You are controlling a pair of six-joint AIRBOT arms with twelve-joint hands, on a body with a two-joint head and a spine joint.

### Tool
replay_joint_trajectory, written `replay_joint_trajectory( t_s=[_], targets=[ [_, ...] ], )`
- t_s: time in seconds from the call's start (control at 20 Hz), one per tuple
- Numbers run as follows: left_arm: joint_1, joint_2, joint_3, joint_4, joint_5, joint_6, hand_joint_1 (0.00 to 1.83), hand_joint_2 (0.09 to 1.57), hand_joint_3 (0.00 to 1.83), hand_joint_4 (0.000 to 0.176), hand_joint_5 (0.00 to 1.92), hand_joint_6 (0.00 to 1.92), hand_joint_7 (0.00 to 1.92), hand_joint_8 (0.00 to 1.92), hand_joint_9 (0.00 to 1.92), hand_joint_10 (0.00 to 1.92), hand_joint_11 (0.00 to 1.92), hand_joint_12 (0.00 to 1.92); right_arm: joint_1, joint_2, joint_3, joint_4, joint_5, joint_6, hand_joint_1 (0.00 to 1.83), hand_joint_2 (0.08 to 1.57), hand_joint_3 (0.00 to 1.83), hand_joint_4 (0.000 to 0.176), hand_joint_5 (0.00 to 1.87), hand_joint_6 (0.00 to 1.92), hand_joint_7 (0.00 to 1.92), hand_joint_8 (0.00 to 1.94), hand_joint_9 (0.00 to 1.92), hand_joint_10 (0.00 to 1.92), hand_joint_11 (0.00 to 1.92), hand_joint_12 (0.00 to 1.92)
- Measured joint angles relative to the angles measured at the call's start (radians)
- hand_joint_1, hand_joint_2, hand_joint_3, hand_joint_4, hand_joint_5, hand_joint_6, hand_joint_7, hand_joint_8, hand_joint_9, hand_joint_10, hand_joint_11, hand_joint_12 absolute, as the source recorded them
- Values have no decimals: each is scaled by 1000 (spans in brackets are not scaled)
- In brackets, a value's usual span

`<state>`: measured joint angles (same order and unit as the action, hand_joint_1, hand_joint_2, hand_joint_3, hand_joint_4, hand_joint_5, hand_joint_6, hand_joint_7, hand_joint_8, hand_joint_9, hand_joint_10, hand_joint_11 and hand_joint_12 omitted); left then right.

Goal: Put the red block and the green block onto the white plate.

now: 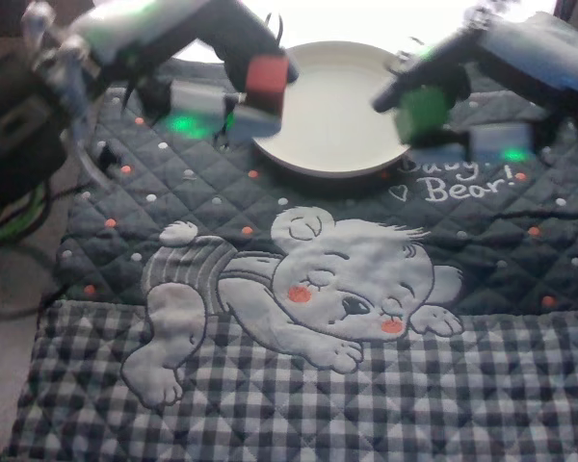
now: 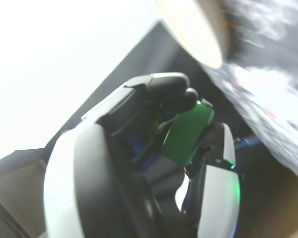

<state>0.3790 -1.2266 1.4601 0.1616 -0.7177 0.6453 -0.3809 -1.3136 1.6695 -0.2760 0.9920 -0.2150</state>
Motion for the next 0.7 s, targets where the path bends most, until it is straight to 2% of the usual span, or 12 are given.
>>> replay_joint_trajectory(
  t_s=[0.05,0.1,0.15,0.2,0.25,0.3,0.35,0.4,0.45,0.5,0.6,0.7],
  targets=[
    [-22,-30,36,-6,18,6,1247,1066,0,0,1172,609,1019,980,909,860,745,1390,24,-27,32,2,-32,0,1252,1055,4,0,1179,521,1032,1172,960,1364,899,1679],
    [-40,-64,82,-6,40,6,1242,1069,2,10,1156,664,1014,961,930,715,763,1302,48,-61,80,2,-56,0,1255,1059,2,0,1128,618,1099,955,1045,1024,936,1428],
    [-52,-94,122,-9,65,7,1238,1072,1,24,1125,740,1029,915,976,543,788,1178,66,-86,119,12,-86,-1,1245,1065,1,0,1107,699,1091,893,1047,770,864,1318],
    [-62,-125,161,-11,93,7,1238,1072,1,24,1125,740,1029,915,976,543,788,1178,82,-110,157,17,-114,-2,1245,1065,1,0,1107,699,1091,893,1047,770,864,1318],
    [-71,-161,206,-17,135,10,1110,1102,0,16,991,952,981,388,1004,230,750,1064,102,-139,198,22,-160,-7,1234,1118,3,0,945,882,1009,1090,913,937,758,1555],
    [-78,-204,249,-16,177,10,978,1008,0,0,810,356,939,157,918,130,506,1168,121,-170,242,17,-204,-8,1036,1014,0,0,654,362,758,504,672,598,367,1368],
    [-81,-214,257,-14,185,10,919,966,0,0,783,132,937,73,893,89,362,1282,125,-177,251,11,-212,-8,933,974,0,0,521,112,591,170,548,311,196,1250],
    [-82,-231,269,-9,203,10,862,934,0,0,703,39,845,15,795,38,226,1341,127,-187,261,4,-228,-9,800,966,0,58,312,22,294,33,308,98,38,940],
    [-82,-241,272,-6,210,10,854,927,0,0,658,8,771,2,734,9,148,1375,128,-192,261,1,-231,-10,690,944,0,94,157,4,183,6,221,31,7,772],
    [-83,-240,269,0,213,9,853,922,0,0,599,1,719,0,706,1,133,1381,127,-192,253,-16,-231,-11,621,915,0,112,31,0,94,12,118,17,1,520],
    [-83,-212,243,-3,209,9,898,927,0,15,496,0,577,0,610,0,99,1358,128,-192,241,-13,-230,-11,638,893,0,160,0,0,102,6,96,4,0,365],
    [-78,-174,209,-13,185,10,866,899,0,2,455,0,505,0,534,0,74,1214,128,-185,214,-12,-229,-12,686,909,5,174,0,0,77,0,78,0,0,344]
  ],
)
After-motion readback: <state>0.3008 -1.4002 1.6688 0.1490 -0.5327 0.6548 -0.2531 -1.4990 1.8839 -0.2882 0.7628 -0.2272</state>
